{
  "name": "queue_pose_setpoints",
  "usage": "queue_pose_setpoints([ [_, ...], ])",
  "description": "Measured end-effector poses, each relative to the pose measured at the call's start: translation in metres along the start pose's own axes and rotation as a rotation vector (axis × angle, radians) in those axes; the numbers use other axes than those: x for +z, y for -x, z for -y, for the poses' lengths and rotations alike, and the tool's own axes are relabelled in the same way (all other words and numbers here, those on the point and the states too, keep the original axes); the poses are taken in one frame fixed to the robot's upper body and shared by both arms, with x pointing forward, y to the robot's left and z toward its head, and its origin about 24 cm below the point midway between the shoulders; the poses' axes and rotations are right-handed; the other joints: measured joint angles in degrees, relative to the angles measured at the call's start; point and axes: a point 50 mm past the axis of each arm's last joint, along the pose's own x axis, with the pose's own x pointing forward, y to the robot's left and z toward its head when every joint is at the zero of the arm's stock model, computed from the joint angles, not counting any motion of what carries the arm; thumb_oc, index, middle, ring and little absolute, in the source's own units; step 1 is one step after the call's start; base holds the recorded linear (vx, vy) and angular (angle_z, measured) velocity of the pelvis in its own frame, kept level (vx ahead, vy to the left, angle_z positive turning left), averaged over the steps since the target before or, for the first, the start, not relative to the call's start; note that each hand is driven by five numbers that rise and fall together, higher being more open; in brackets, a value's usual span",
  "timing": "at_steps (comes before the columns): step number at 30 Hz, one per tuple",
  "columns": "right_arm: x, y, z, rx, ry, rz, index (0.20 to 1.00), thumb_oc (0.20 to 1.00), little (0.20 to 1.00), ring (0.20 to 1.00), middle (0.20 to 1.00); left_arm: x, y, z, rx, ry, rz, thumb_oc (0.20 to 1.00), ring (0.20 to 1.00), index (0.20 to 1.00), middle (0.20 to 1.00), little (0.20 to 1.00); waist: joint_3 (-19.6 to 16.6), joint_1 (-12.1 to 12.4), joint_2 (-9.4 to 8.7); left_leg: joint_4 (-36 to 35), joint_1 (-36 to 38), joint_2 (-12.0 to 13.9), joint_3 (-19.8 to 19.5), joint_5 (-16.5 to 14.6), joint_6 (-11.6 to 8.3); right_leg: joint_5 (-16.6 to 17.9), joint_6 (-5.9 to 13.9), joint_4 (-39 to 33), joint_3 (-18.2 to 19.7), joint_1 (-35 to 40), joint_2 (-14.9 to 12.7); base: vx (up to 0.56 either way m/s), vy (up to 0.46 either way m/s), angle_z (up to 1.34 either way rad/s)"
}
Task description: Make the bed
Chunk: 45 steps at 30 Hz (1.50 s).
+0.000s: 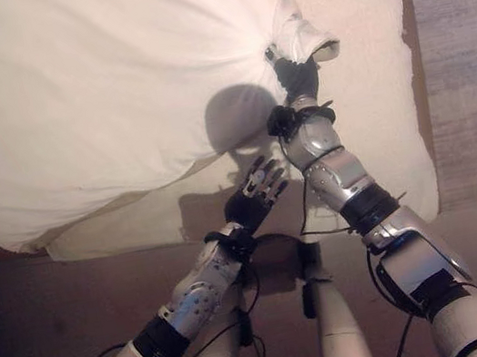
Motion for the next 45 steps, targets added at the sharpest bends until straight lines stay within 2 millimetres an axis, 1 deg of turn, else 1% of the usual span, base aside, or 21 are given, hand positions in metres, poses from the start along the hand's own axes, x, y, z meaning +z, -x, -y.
queue_pose_setpoints([
  [2,-0.003,0.001,-0.003,0.001,-0.006,-0.009,0.2,0.2,0.2,0.2,0.2,0.006,-0.002,-0.01,0.069,0.075,0.035,1.0,1.0,1.0,1.0,1.0,0.2,-0.12,-0.62,0.01,0.56,-0.03,0.63,-0.15,0.19,0.29,0.19,-0.35,0.41,0.57,-0.01,-0.02,-0.016,-0.08],
  [5,-0.006,0.003,-0.007,-0.003,-0.024,-0.018,0.2,0.2,0.2,0.2,0.2,0.015,-0.005,-0.009,0.111,0.194,0.097,1.0,1.0,1.0,1.0,1.0,0.21,-0.17,-0.9,0.01,0.66,-0.07,0.81,-0.23,0.31,0.55,0.31,-0.59,0.51,0.76,-0.05,-0.01,-0.004,-0.01],
  [7,-0.009,0.004,-0.008,-0.014,-0.033,-0.026,0.2,0.2,0.2,0.2,0.2,0.028,-0.013,-0.009,0.15,0.258,0.155,1.0,1.0,1.0,1.0,1.0,0.41,-0.11,-1.32,0.01,1.3,-0.08,0.81,-0.23,0.31,0.63,0.34,-0.73,0.49,1.52,-0.07,-0.01,-0.015,0.0],
  [10,-0.012,0.006,-0.009,-0.022,-0.042,-0.037,0.2,0.2,0.2,0.2,0.2,0.046,-0.02,-0.01,0.188,0.299,0.226,1.0,1.0,1.0,1.0,1.0,0.54,-0.15,-2.18,0.03,2.15,0.03,0.7,-0.23,0.31,0.64,0.34,-1.06,0.22,2.63,-0.02,0.0,-0.028,0.02],
  [12,-0.013,0.006,-0.009,-0.028,-0.047,-0.038,0.2,0.2,0.2,0.2,0.2,0.054,-0.022,-0.008,0.192,0.309,0.255,1.0,1.0,1.0,1.0,1.0,0.55,-0.11,-2.22,0.02,2.2,0.03,0.65,-0.23,0.31,0.68,0.35,-1.19,0.04,2.83,-0.03,-0.01,-0.041,0.05],
  [13,-0.015,0.008,-0.007,-0.04,-0.049,-0.045,0.2,0.2,0.2,0.2,0.2,0.062,-0.025,-0.009,0.213,0.357,0.291,1.0,1.0,1.0,1.0,1.0,0.55,-0.14,-2.23,0.03,2.21,0.07,0.47,-0.22,0.31,0.76,0.33,-1.46,-0.23,3.09,-0.05,0.0,-0.014,0.05],
  [14,-0.017,0.009,-0.007,-0.044,-0.05,-0.049,0.2,0.2,0.2,0.2,0.2,0.063,-0.026,-0.008,0.218,0.376,0.3,1.0,1.0,1.0,1.0,1.0,0.55,-0.13,-2.23,0.03,2.21,0.1,0.36,-0.22,0.31,0.83,0.33,-1.65,-0.37,3.22,-0.03,-0.01,-0.034,0.09],
  [15,-0.019,0.01,-0.005,-0.051,-0.053,-0.054,0.2,0.2,0.2,0.2,0.2,0.071,-0.027,-0.011,0.241,0.402,0.335,1.0,1.0,1.0,1.0,1.0,0.55,-0.16,-2.23,0.03,2.21,0.18,0.08,-0.22,0.3,0.91,0.31,-1.98,-0.82,3.52,-0.03,0.0,-0.021,0.07],
  [18,-0.021,0.012,-0.003,-0.062,-0.056,-0.06,0.2,0.2,0.2,0.2,0.2,0.082,-0.028,-0.015,0.282,0.433,0.381,1.0,1.0,1.0,1.0,1.0,0.55,-0.16,-2.23,0.02,2.21,0.22,-0.4,-0.22,0.3,0.93,0.28,-2.37,-1.22,3.89,0.0,0.0,-0.017,0.07],
  [20,-0.022,0.015,-0.003,-0.069,-0.077,-0.055,0.2,0.2,0.2,0.2,0.2,0.087,-0.027,-0.017,0.298,0.442,0.404,1.0,1.0,1.0,1.0,1.0,0.56,-0.07,-2.25,0.01,2.21,0.23,-0.54,-0.22,0.3,0.93,0.29,-2.61,-1.41,4.12,-0.01,0.0,-0.016,0.04],
  [23,-0.019,0.019,-0.008,-0.052,-0.106,-0.046,0.2,0.2,0.2,0.2,0.2,0.096,-0.027,-0.016,0.313,0.469,0.433,1.0,1.0,1.0,1.0,1.0,0.89,-0.13,-2.84,0.01,2.22,0.23,-0.58,-0.22,0.3,0.92,0.29,-2.72,-1.48,4.24,-0.02,0.0,0.0,0.0],
  [24,-0.018,0.02,-0.009,-0.047,-0.114,-0.04,0.2,0.2,0.2,0.2,0.2,0.098,-0.027,-0.016,0.316,0.466,0.437,1.0,1.0,1.0,1.0,1.0,1.0,-0.14,-3.06,0.01,2.24,0.27,-0.59,-0.21,0.29,0.92,0.29,-2.71,-1.48,4.26,0.01,0.0,0.0,0.0],
  [25,-0.016,0.025,-0.01,-0.037,-0.142,-0.029,0.2,0.2,0.2,0.2,0.2,0.099,-0.028,-0.017,0.326,0.463,0.44,1.0,1.0,1.0,1.0,1.0,1.01,-0.14,-3.35,0.01,2.24,0.33,-0.69,-0.21,0.29,0.92,0.3,-2.8,-1.74,4.44,0.02,0.0,-0.007,0.05],
  [30,-0.017,0.031,-0.007,-0.05,-0.194,-0.023,0.2,0.2,0.2,0.2,0.2,0.104,-0.026,-0.023,0.362,0.452,0.454,1.0,1.0,1.0,1.0,1.0,0.96,0.02,-3.47,0.01,2.27,0.43,-0.81,-0.21,0.29,0.92,0.29,-3.08,-2.42,4.92,-0.03,0.01,0.001,0.07],
  [36,-0.019,0.038,0.004,-0.099,-0.267,-0.028,0.2,0.2,0.2,0.2,0.2,0.113,-0.021,-0.029,0.377,0.437,0.495,1.0,1.0,1.0,1.0,1.0,1.05,0.12,-4.12,0.02,2.37,0.41,-0.86,-0.19,0.31,0.91,0.3,-3.25,-2.72,5.35,-0.11,0.0,-0.004,0.02],
  [39,-0.031,0.048,0.014,-0.128,-0.279,-0.062,0.2,0.2,0.2,0.2,0.2,0.119,-0.019,-0.03,0.387,0.384,0.509,1.0,1.0,1.0,1.0,1.0,1.08,0.07,-4.5,0.01,3.18,0.42,-1.04,-0.18,0.32,0.64,0.49,-3.36,-2.8,6.47,-0.15,0.01,0.0,0.09],
  [41,-0.036,0.055,0.016,-0.126,-0.305,-0.077,0.2,0.2,0.2,0.2,0.2,0.129,-0.016,-0.031,0.392,0.321,0.541,1.0,1.0,1.0,1.0,1.0,0.96,0.08,-4.76,0.01,3.46,0.48,-1.27,-0.19,0.32,0.45,0.52,-3.33,-2.87,6.81,-0.2,0.01,0.005,0.05],
  [42,-0.04,0.06,0.017,-0.128,-0.318,-0.09,0.2,0.2,0.2,0.2,0.2,0.138,-0.013,-0.033,0.397,0.286,0.57,0.824,0.824,0.824,0.824,0.824,0.99,0.01,-4.81,0.01,3.46,0.51,-1.28,-0.19,0.32,0.46,0.52,-3.29,-2.85,6.78,-0.23,0.0,0.0,0.0],
  [43,-0.042,0.061,0.017,-0.128,-0.326,-0.095,0.2,0.2,0.2,0.2,0.2,0.142,-0.011,-0.035,0.403,0.281,0.585,0.627,0.627,0.627,0.627,0.627,0.98,-0.02,-4.85,0.01,3.47,0.54,-1.27,-0.2,0.32,0.46,0.52,-3.25,-2.84,6.78,-0.28,0.0,0.0,0.0],
  [44,-0.045,0.064,0.018,-0.128,-0.329,-0.106,0.2,0.2,0.2,0.2,0.2,0.148,-0.009,-0.037,0.415,0.282,0.609,0.545,0.545,0.545,0.545,0.545,0.96,0.07,-4.89,0.02,3.48,0.51,-1.27,-0.2,0.32,0.46,0.52,-3.22,-2.83,6.79,-0.36,0.0,0.0,0.0],
  [45,-0.046,0.065,0.018,-0.125,-0.334,-0.109,0.2,0.2,0.2,0.2,0.2,0.152,-0.007,-0.038,0.419,0.257,0.622,0.511,0.511,0.511,0.511,0.511,0.98,0.08,-4.99,0.02,3.48,0.46,-1.27,-0.2,0.33,0.46,0.52,-3.2,-2.82,6.79,-0.41,0.0,0.0,0.0],
])
